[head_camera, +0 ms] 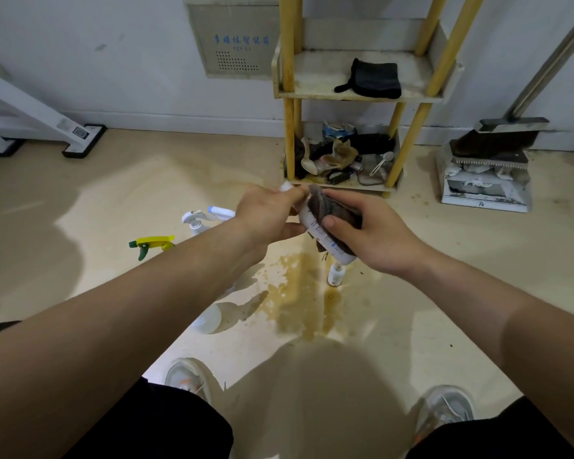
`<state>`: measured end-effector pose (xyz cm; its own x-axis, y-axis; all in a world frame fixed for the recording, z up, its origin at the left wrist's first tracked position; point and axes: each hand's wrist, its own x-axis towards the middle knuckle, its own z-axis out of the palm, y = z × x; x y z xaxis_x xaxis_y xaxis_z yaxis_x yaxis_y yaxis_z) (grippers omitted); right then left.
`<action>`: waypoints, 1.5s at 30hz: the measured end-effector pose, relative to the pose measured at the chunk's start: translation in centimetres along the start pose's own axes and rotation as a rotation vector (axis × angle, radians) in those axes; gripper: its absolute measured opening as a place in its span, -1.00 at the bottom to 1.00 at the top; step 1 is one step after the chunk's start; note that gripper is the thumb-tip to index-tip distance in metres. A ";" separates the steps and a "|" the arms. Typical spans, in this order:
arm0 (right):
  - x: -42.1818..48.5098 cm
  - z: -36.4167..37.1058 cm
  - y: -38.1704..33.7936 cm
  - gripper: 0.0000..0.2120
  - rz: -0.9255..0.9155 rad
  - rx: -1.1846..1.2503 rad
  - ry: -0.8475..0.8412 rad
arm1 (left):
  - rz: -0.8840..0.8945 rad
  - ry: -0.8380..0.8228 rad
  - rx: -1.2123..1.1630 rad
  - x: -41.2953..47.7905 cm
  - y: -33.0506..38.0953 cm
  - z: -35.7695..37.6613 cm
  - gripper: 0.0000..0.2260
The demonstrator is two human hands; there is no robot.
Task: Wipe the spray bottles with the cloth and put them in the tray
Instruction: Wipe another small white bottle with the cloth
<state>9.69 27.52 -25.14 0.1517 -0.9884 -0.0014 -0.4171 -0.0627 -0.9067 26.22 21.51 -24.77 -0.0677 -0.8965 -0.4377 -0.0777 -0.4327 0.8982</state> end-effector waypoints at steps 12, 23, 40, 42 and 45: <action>0.3 -1.5 0.8 -0.65 0.285 0.763 -0.083 | -0.031 -0.395 -0.030 -0.8 1.6 -1.8 -0.78; -0.9 2.5 -1.0 -0.47 -0.042 -0.566 0.158 | 0.038 -0.089 0.001 -0.7 0.7 -0.2 -0.83; 0.5 0.6 1.6 -0.62 0.147 0.410 0.260 | 0.325 -0.399 0.166 -1.4 -0.2 -0.2 -0.57; 0.7 0.6 1.4 -0.61 0.152 0.418 0.303 | 0.378 -0.366 0.238 -1.6 -0.6 0.0 -0.55; 0.9 0.3 0.3 -0.64 0.109 0.342 0.342 | 0.468 -0.336 0.330 -2.1 -1.1 0.6 -0.49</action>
<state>9.93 26.70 -25.55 -0.2029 -0.9790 -0.0174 -0.0875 0.0359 -0.9955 25.86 23.88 -24.88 -0.4706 -0.8814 -0.0416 -0.2621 0.0946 0.9604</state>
